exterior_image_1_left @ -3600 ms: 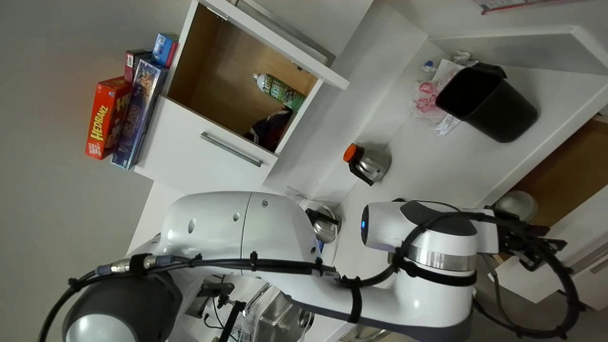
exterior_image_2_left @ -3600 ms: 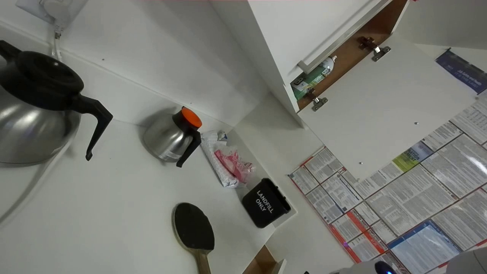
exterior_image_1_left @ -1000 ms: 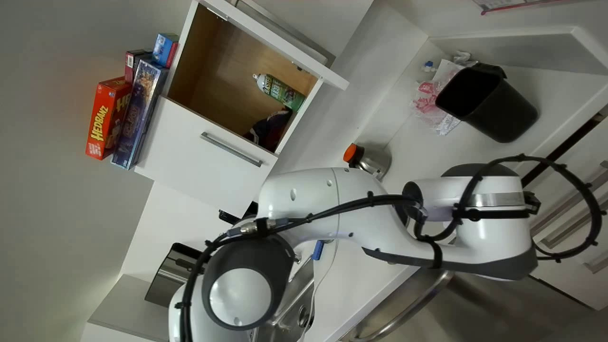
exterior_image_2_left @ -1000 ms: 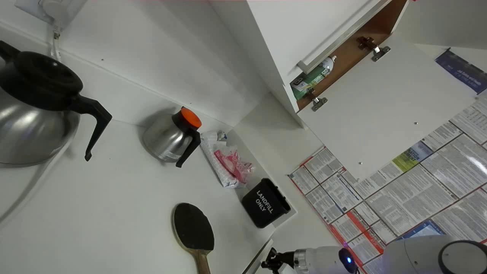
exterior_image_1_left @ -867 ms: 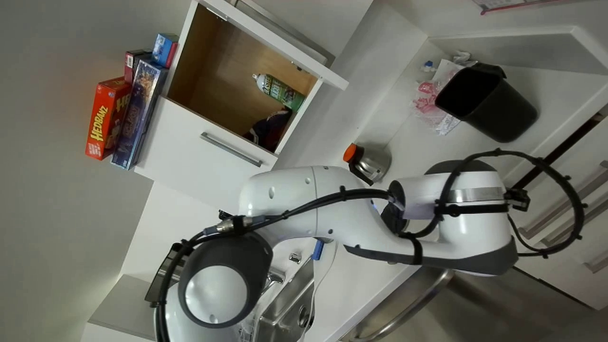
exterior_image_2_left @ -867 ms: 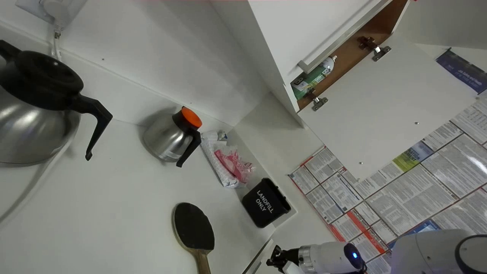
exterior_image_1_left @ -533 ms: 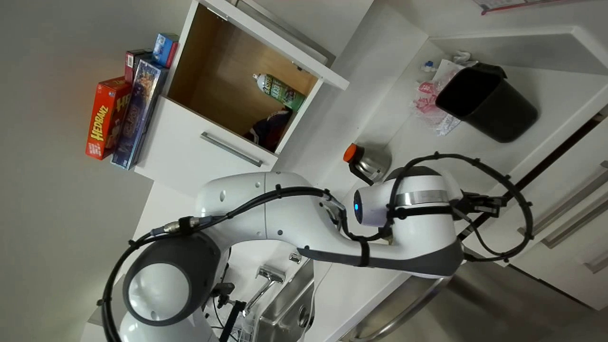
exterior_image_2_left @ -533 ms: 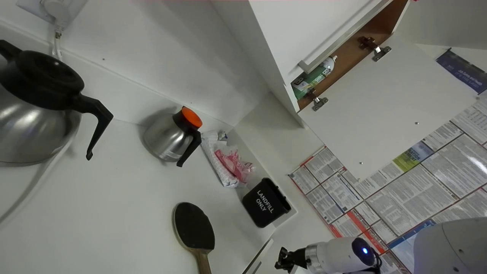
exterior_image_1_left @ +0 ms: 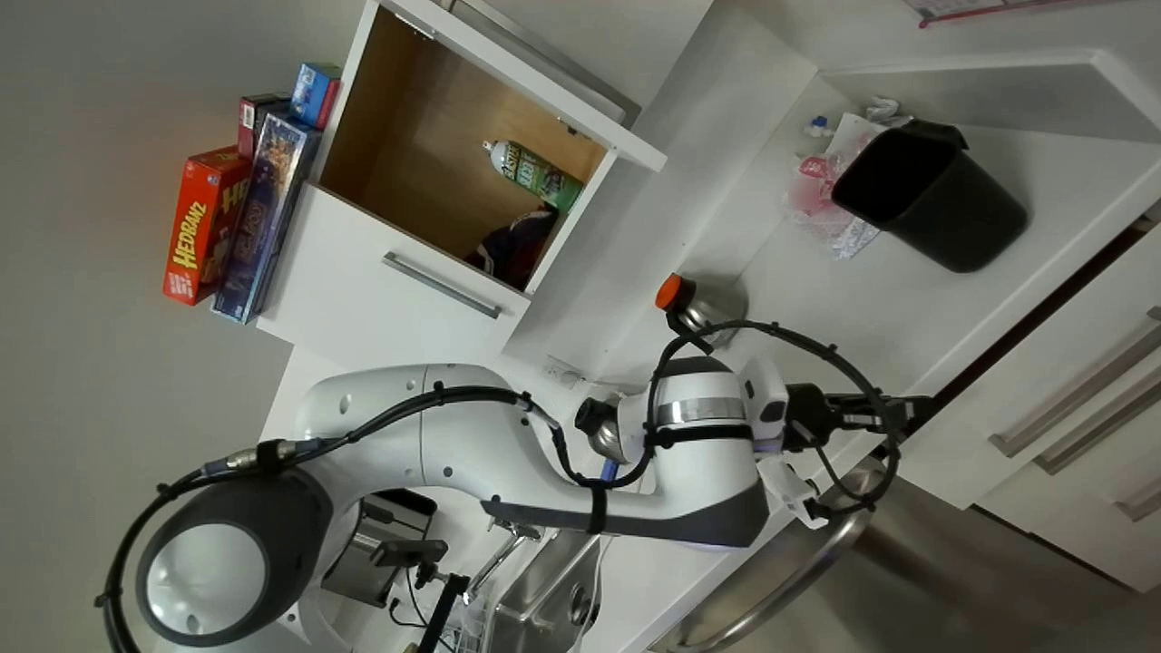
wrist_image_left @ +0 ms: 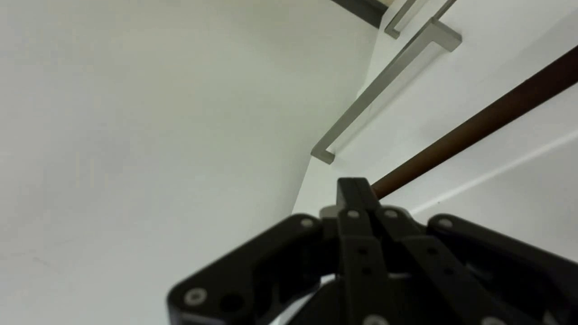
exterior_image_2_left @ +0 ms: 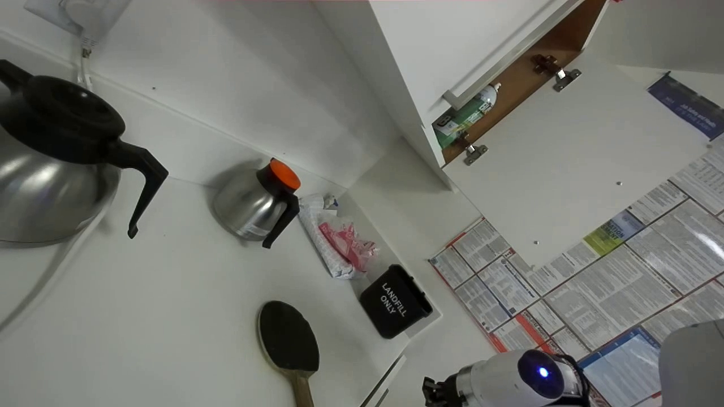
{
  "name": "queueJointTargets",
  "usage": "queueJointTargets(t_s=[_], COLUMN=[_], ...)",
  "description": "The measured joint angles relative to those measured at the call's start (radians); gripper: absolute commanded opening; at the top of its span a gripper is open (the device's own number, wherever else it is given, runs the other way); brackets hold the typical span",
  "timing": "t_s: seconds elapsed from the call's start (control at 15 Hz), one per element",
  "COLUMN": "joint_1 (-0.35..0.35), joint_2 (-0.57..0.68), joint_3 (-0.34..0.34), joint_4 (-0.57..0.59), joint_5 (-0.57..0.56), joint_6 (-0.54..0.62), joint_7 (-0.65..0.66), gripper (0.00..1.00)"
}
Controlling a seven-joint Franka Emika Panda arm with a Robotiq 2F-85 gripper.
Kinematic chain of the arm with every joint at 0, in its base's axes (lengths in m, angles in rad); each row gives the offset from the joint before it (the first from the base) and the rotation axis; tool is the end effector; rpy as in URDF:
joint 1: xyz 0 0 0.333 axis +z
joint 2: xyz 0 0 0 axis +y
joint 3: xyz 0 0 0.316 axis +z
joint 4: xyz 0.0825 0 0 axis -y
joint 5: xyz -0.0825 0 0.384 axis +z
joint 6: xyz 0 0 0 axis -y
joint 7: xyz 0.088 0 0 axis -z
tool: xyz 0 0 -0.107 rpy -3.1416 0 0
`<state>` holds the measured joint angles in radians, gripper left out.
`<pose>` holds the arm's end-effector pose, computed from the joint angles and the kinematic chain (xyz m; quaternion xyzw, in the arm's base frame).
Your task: Remove the white object from the bottom shelf of the overhead cabinet, put it in the open drawer, close the drawer, and then close the cabinet door
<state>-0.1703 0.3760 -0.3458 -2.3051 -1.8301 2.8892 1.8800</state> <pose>0.4428 -0.1962 0.1741 0.9086 -0.2659 0.2232 0.2323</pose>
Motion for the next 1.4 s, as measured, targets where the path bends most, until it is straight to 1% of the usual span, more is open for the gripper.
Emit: queueJointTargets(t_s=[0.13, 0.27, 0.4, 0.47, 0.67, 0.87, 1.0, 1.13, 1.27, 1.4], joint_1=[0.043, 0.074, 0.093, 0.087, 0.098, 0.101, 0.099, 0.091, 0.073, 0.069], joint_2=[-0.066, -0.141, -0.214, -0.249, -0.338, -0.392, -0.400, -0.388, -0.362, -0.332], joint_3=[-0.003, -0.004, -0.004, 0.011, 0.024, 0.023, 0.017, 0.020, 0.049, 0.087], joint_4=[-0.054, -0.101, -0.134, -0.145, -0.157, -0.156, -0.155, -0.163, -0.184, -0.219], joint_5=[0.015, 0.033, 0.052, 0.053, 0.052, 0.079, 0.169, 0.330, 0.514, 0.701], joint_6=[-0.105, -0.181, -0.222, -0.234, -0.205, -0.067, 0.062, 0.154, 0.194, 0.198], joint_7=[-0.047, -0.108, -0.184, -0.224, -0.353, -0.494, -0.620, -0.779, -0.942, -1.087], gripper=[0.00, 0.00, 0.00, 0.00, 0.00, 0.00, 0.00, 0.00, 0.00, 0.00])
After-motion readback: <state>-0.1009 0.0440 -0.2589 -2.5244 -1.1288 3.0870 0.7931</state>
